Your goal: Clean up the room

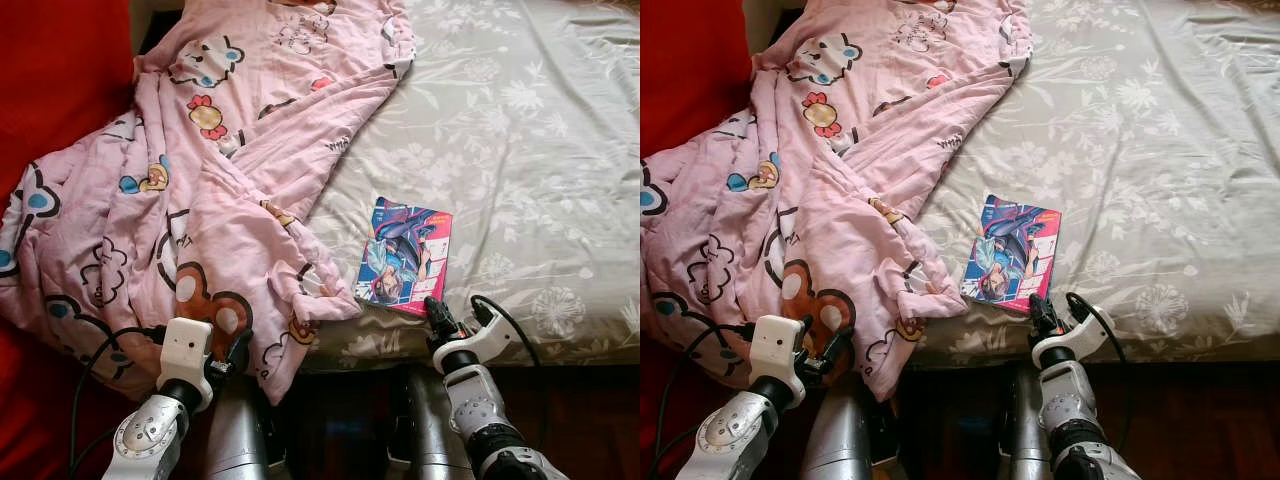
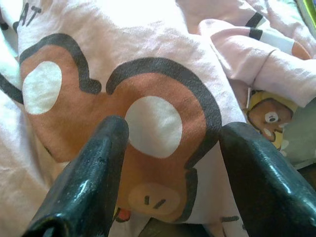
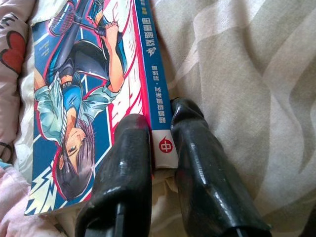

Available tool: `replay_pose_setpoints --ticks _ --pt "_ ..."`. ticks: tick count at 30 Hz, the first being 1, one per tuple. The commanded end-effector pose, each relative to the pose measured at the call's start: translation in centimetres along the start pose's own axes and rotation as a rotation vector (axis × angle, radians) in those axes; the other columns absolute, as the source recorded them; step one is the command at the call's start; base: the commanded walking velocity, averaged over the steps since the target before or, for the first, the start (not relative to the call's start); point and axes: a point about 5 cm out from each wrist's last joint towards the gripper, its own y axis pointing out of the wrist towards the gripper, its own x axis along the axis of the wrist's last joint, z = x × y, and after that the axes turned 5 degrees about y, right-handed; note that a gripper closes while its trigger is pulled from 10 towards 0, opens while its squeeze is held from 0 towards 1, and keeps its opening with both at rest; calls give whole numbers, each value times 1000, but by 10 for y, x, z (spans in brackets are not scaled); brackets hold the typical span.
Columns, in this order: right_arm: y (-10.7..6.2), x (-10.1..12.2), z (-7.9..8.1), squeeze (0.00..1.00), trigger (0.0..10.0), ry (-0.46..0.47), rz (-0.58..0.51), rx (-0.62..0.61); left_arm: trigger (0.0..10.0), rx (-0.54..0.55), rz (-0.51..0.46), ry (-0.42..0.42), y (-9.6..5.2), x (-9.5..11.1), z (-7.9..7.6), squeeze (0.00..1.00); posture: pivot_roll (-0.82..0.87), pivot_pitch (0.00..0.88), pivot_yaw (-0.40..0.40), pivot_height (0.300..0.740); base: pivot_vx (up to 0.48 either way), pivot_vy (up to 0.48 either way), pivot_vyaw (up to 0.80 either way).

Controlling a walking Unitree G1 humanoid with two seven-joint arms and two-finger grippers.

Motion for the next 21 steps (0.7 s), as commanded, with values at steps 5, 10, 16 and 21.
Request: replay_pose_setpoints --ticks 5,10,16,21 --pt "-6 -8 -11 0 0 -53 20 -109 10000 7 41 12 3 -10 0 0 64 280 48 585 0 0 0" --pt "-4 4 -8 0 0 -75 -66 -112 10000 15 39 8 11 -11 0 0 45 243 38 585 0 0 0" --pt "-14 11 -15 0 0 -152 -195 -180 10000 23 23 2 23 -9 0 0 21 196 25 585 0 0 0" --pt "-27 8 -13 0 0 -279 -257 -173 10000 34 -1 -2 34 -7 0 0 6 164 17 585 0 0 0"
